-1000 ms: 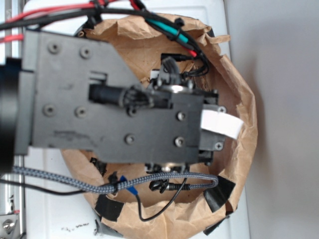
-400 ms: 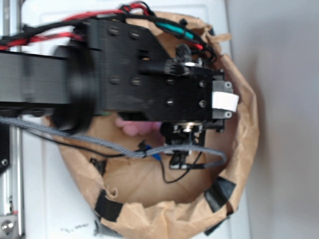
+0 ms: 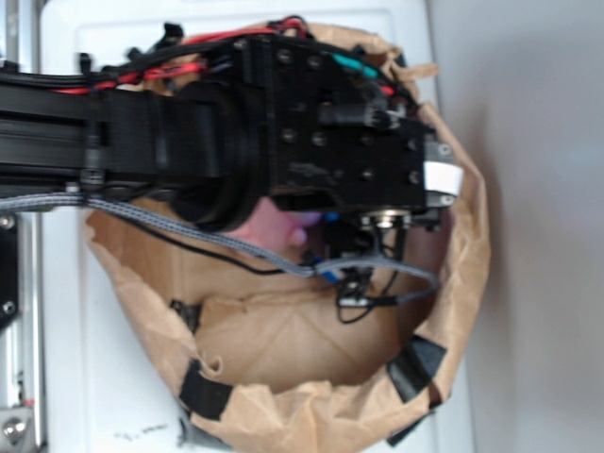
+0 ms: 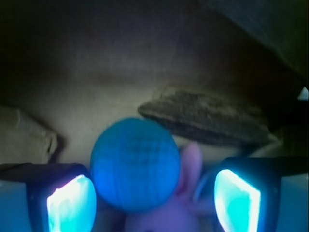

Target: Grab the blue ball.

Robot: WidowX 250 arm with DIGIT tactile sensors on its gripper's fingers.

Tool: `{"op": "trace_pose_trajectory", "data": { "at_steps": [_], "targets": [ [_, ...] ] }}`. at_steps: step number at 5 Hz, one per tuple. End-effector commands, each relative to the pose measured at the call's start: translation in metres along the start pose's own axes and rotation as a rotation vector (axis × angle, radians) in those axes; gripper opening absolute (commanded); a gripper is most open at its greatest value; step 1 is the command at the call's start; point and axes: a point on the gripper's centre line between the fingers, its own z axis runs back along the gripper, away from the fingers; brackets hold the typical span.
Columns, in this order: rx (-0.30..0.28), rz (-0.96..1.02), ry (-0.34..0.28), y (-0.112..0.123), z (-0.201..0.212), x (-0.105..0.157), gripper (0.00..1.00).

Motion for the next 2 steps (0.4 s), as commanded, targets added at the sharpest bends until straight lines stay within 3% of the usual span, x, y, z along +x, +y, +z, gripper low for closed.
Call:
{"op": "trace_pose_trajectory", "data": {
  "at_steps": [1, 2],
  "targets": [
    [0.068, 0.066, -0.065, 0.0054, -0.017, 0.0086, 0.0],
    [0.071, 0.07, -0.06, 0.0042, -0.0169, 0.0085, 0.0]
  ]
}}
